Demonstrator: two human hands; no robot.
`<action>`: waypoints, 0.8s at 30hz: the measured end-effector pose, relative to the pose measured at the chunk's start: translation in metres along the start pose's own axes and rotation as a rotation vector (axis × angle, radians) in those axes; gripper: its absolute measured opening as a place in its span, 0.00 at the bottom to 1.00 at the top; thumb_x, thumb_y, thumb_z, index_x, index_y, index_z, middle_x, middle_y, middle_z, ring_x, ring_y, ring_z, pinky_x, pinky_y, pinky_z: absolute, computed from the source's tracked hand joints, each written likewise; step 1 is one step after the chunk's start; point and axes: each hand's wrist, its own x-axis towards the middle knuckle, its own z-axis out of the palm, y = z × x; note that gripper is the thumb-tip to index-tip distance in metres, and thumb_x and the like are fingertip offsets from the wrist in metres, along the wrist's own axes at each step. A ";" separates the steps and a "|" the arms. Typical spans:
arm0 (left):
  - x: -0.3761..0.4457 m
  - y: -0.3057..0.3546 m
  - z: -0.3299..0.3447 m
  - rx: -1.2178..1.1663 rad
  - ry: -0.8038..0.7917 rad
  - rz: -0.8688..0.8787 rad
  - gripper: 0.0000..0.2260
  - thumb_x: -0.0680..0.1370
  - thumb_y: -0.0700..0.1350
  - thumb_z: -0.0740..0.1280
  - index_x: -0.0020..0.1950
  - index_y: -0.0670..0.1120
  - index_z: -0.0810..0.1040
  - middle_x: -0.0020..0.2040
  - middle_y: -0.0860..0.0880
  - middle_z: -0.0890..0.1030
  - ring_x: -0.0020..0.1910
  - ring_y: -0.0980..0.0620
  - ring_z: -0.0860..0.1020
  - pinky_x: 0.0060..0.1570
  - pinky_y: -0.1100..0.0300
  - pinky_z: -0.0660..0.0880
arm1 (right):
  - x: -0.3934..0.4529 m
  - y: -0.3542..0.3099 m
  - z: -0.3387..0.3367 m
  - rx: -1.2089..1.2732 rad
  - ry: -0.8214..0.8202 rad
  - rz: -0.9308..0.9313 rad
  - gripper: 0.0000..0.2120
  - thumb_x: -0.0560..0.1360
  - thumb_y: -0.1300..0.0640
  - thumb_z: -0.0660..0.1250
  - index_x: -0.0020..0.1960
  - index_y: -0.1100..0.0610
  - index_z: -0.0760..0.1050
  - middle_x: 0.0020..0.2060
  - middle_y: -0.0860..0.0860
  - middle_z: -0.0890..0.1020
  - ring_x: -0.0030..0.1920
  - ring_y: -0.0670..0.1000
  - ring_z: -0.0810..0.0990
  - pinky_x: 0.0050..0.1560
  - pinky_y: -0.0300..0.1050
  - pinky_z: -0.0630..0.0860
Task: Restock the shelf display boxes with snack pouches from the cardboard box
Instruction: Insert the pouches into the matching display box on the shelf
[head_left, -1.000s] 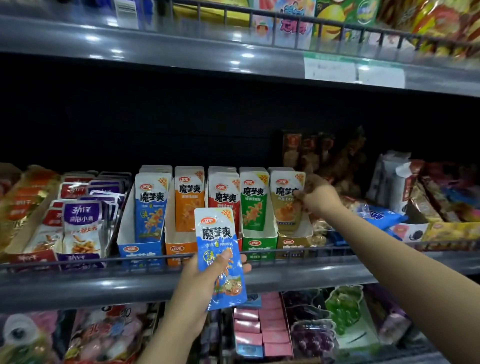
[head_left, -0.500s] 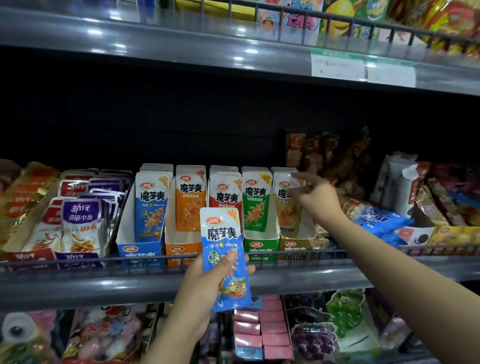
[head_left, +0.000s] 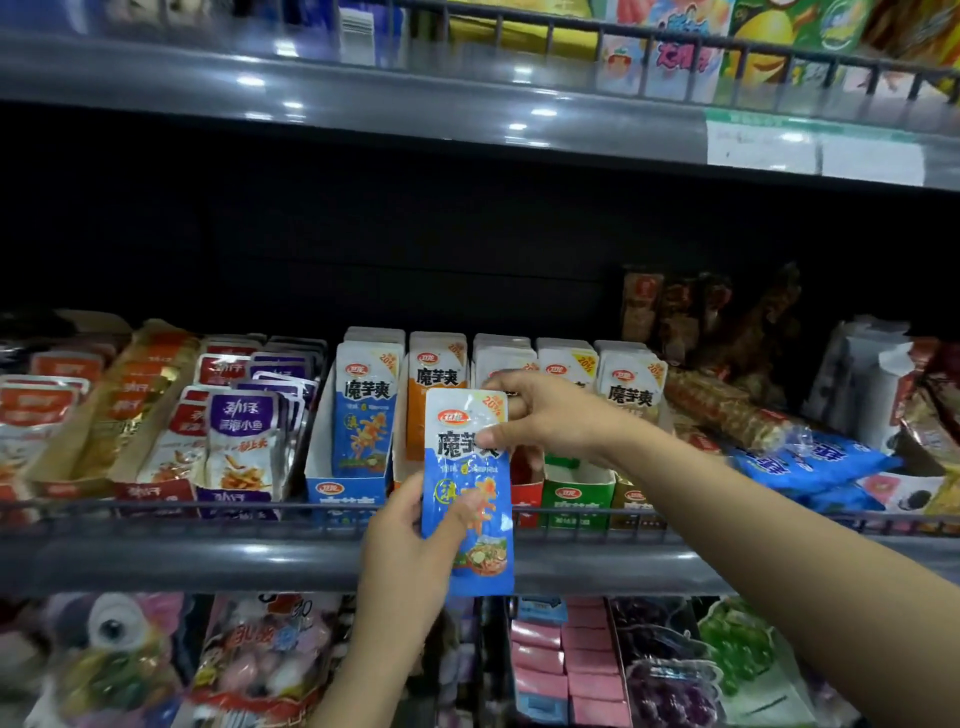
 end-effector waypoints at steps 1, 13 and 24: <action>0.002 -0.004 -0.005 0.126 0.033 0.058 0.13 0.77 0.47 0.67 0.60 0.47 0.79 0.50 0.53 0.84 0.47 0.56 0.82 0.43 0.62 0.79 | 0.005 -0.004 0.003 -0.008 0.022 0.000 0.15 0.74 0.61 0.70 0.57 0.55 0.69 0.41 0.53 0.84 0.35 0.50 0.82 0.26 0.36 0.73; 0.021 -0.043 -0.058 1.246 -0.022 0.144 0.39 0.66 0.67 0.19 0.74 0.52 0.32 0.76 0.54 0.33 0.74 0.54 0.31 0.68 0.48 0.28 | 0.119 -0.033 0.035 -0.019 0.514 -0.041 0.25 0.73 0.59 0.71 0.68 0.59 0.67 0.61 0.57 0.77 0.60 0.58 0.77 0.60 0.51 0.74; 0.016 -0.061 -0.061 1.302 -0.077 0.186 0.30 0.80 0.60 0.44 0.77 0.45 0.51 0.74 0.45 0.64 0.73 0.48 0.58 0.69 0.49 0.46 | 0.128 -0.013 0.069 -0.595 0.491 -0.167 0.22 0.75 0.54 0.68 0.68 0.50 0.70 0.62 0.54 0.71 0.63 0.55 0.70 0.58 0.45 0.70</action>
